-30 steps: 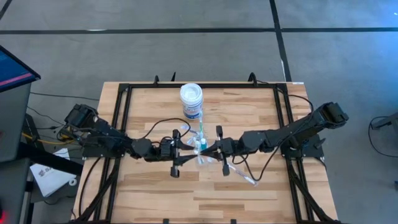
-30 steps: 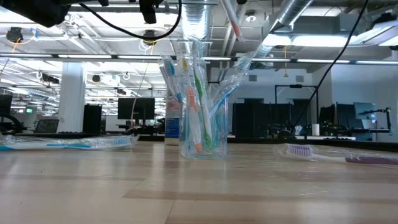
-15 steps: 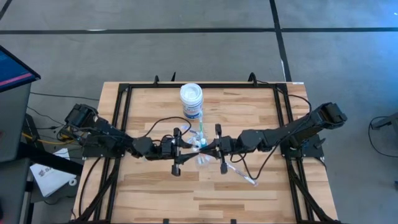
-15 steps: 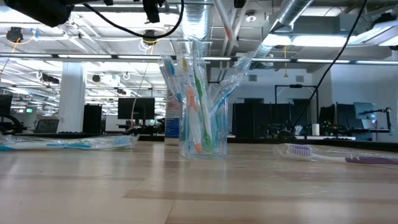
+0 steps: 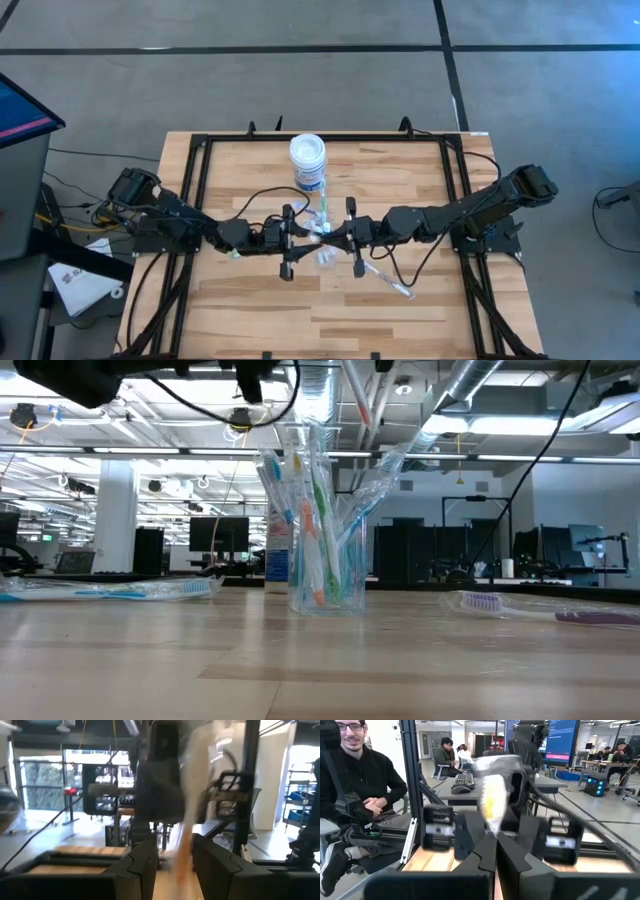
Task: Pick & Place toothbrushing station
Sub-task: Put the orange toothbrush into the Transparent organizer
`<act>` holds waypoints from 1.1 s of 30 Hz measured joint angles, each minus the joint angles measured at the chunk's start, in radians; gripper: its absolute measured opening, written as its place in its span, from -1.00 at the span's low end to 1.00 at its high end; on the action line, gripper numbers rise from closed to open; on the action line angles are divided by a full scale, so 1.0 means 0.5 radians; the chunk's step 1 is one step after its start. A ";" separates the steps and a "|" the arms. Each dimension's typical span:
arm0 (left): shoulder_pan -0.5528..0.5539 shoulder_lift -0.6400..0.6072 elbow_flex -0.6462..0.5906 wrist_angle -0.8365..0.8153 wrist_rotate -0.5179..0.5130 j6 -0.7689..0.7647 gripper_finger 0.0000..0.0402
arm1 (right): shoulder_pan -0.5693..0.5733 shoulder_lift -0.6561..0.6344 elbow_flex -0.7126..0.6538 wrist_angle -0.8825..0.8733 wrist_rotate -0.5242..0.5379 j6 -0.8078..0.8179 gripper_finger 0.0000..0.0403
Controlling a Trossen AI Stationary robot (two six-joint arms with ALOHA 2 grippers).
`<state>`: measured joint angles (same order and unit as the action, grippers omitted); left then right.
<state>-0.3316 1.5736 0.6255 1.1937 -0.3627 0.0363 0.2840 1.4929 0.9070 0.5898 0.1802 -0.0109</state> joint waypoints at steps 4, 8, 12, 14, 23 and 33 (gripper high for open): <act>0.042 0.097 0.059 0.009 0.000 -0.073 -0.43 | -0.009 0.000 0.000 0.002 0.000 0.000 -1.00; 0.055 0.145 0.105 0.015 0.016 -0.073 -0.43 | -0.011 0.000 0.001 -0.016 0.000 0.000 -1.00; 0.053 0.142 0.109 0.025 0.042 -0.072 -0.43 | -0.010 0.000 0.002 -0.029 -0.001 0.001 -1.00; 0.047 0.133 0.109 0.023 0.042 -0.071 -0.43 | -0.010 0.000 0.002 -0.029 0.000 0.001 -1.00; 0.047 0.131 0.109 0.023 0.042 -0.080 -0.59 | -0.010 0.000 0.002 -0.036 0.000 0.001 -1.00; 0.046 0.131 0.109 0.019 0.043 -0.084 -0.90 | -0.011 0.000 0.002 -0.067 0.000 0.002 -1.00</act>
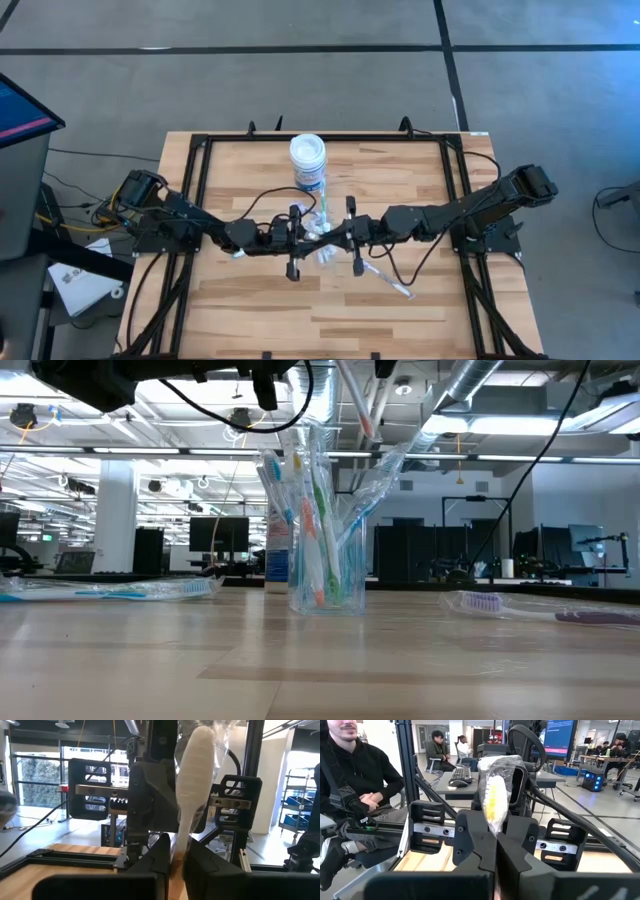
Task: Pick & Place toothbrushing station
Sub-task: Put the orange toothbrush into the Transparent organizer
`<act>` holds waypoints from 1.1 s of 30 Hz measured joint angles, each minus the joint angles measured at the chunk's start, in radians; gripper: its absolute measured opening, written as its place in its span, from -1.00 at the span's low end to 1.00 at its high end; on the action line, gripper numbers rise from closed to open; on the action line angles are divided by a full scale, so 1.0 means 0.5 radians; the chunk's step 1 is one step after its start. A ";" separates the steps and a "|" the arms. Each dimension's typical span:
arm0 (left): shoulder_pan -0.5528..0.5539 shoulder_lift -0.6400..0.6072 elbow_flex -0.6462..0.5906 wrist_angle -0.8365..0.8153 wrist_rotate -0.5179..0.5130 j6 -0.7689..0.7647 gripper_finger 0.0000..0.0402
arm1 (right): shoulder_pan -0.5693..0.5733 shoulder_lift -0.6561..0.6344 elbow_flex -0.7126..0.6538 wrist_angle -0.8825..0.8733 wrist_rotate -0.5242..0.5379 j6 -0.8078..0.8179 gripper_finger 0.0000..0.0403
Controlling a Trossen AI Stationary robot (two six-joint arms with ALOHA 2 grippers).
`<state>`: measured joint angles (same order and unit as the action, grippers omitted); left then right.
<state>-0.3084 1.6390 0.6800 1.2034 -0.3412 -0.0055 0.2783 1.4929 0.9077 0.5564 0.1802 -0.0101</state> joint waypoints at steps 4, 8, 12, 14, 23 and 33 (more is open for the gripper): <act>0.000 0.000 0.000 -0.007 -0.001 -0.042 -0.90 | 0.000 -0.001 0.000 -0.020 0.001 -0.001 -1.00; 0.000 -0.018 -0.003 -0.044 -0.001 -0.042 -0.92 | 0.000 -0.002 0.002 -0.046 0.002 -0.065 -0.94; -0.002 -0.061 -0.016 -0.093 -0.023 -0.043 -0.92 | 0.000 -0.005 0.002 -0.047 0.008 -0.100 -0.78; -0.004 -0.074 -0.018 -0.109 -0.034 -0.039 -0.92 | 0.000 -0.012 0.002 -0.056 0.008 -0.102 -0.70; -0.003 -0.287 -0.174 -0.145 -0.120 -0.036 -0.92 | -0.012 -0.078 -0.004 -0.179 0.008 -0.153 -0.49; 0.092 -0.493 -0.288 -0.156 -0.155 0.010 -0.92 | -0.005 -0.118 -0.001 -0.267 0.005 -0.068 -0.46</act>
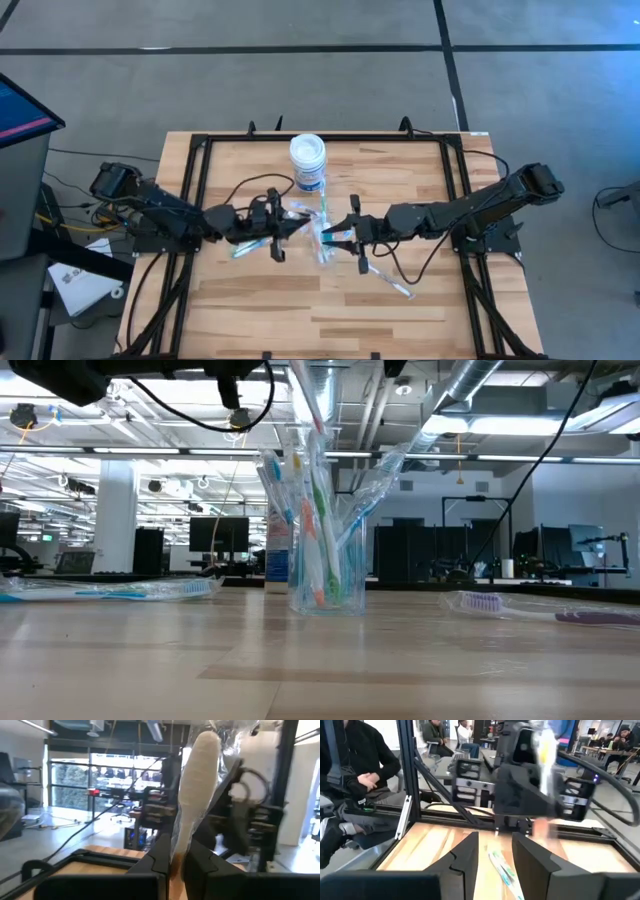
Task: Pick & Place toothbrushing station
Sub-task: Put the orange toothbrush into the Transparent organizer
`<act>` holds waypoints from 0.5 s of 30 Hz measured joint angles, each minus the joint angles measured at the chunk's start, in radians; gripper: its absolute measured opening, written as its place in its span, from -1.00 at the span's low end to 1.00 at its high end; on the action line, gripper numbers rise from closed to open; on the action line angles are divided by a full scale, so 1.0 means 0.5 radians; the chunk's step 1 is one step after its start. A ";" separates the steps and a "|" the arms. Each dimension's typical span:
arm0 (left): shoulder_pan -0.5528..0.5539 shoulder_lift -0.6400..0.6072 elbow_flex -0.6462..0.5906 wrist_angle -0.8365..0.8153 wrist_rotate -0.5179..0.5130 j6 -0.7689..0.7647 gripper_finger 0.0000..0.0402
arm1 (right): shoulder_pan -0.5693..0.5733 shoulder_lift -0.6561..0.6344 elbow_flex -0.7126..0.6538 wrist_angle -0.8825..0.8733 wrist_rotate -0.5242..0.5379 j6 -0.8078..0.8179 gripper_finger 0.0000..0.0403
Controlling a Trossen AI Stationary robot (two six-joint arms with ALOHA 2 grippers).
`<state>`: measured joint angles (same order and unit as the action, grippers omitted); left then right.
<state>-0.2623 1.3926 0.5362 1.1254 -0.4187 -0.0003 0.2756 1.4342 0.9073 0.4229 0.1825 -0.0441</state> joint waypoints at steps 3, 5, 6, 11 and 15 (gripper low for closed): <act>0.075 -0.002 0.000 -0.004 0.000 -0.006 -0.92 | 0.010 0.000 0.001 -0.031 -0.002 0.001 -0.46; 0.123 0.001 0.000 -0.015 -0.001 -0.019 -0.92 | 0.022 0.000 0.000 -0.064 -0.002 0.014 -0.46; 0.147 0.003 0.000 -0.014 -0.001 -0.024 -0.92 | 0.031 0.000 0.000 -0.066 -0.002 0.028 -0.46; 0.222 0.005 0.000 -0.018 0.001 -0.048 -0.92 | 0.091 0.000 0.001 -0.062 -0.002 0.029 -0.46; 0.268 0.006 0.000 -0.115 0.001 -0.070 -0.92 | 0.130 0.000 0.000 -0.088 -0.003 0.021 -0.46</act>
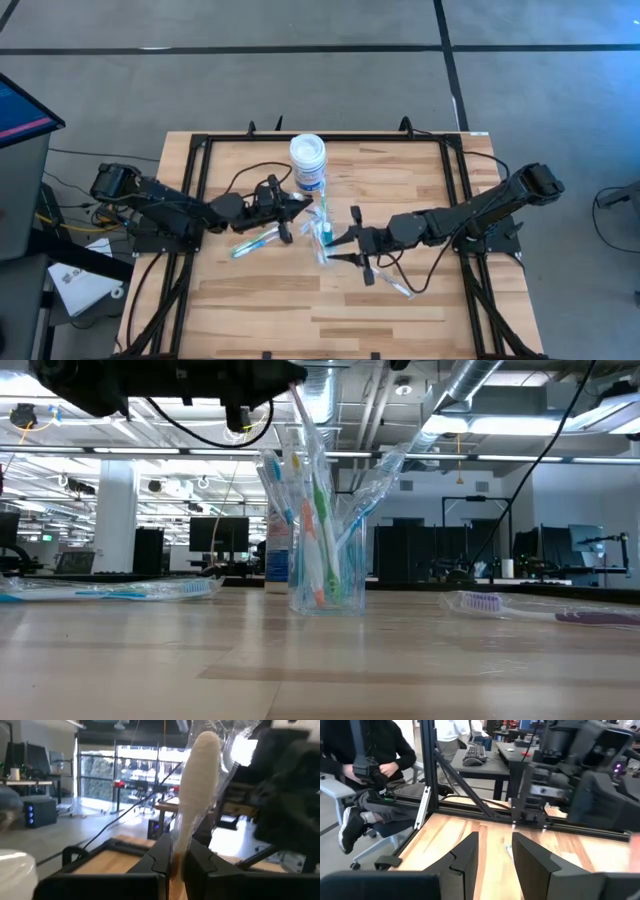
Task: Pick & Place toothbrushing station
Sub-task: Put the orange toothbrush into the Transparent organizer
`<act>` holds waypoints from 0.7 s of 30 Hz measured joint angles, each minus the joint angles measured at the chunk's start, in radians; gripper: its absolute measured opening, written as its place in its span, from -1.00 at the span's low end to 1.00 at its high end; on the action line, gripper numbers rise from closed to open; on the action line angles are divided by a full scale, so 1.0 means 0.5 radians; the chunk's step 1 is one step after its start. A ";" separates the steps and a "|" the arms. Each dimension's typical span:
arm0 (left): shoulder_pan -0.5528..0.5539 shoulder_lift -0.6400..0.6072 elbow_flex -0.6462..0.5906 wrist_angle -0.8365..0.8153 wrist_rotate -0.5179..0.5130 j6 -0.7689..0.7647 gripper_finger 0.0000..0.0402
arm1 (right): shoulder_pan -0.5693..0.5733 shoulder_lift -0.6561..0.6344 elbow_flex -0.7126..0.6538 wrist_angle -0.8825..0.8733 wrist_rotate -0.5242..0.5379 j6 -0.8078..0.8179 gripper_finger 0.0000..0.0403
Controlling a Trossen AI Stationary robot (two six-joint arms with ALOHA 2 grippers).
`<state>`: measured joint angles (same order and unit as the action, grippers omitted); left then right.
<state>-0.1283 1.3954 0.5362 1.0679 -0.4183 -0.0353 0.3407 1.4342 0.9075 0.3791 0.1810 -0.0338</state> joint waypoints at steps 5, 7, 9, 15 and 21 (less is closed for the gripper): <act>0.046 0.001 0.000 -0.115 0.001 -0.060 -0.92 | 0.027 0.000 0.000 -0.010 0.002 -0.002 -0.46; 0.058 0.001 0.000 -0.117 0.000 -0.063 -0.92 | 0.027 0.000 0.000 -0.012 0.002 -0.007 -0.46; 0.061 0.001 0.000 -0.119 0.001 -0.065 -0.92 | 0.025 0.000 0.000 -0.018 0.002 -0.006 -0.46; 0.066 0.039 0.000 -0.139 0.001 -0.066 -0.92 | 0.023 0.001 0.000 -0.019 0.006 -0.006 -0.46; 0.111 0.134 0.000 -0.136 0.001 -0.116 -0.93 | 0.024 0.002 0.000 -0.049 0.006 -0.005 -0.46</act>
<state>-0.0729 1.4624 0.5362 0.9999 -0.4180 -0.0935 0.3527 1.4349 0.9077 0.3546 0.1841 -0.0364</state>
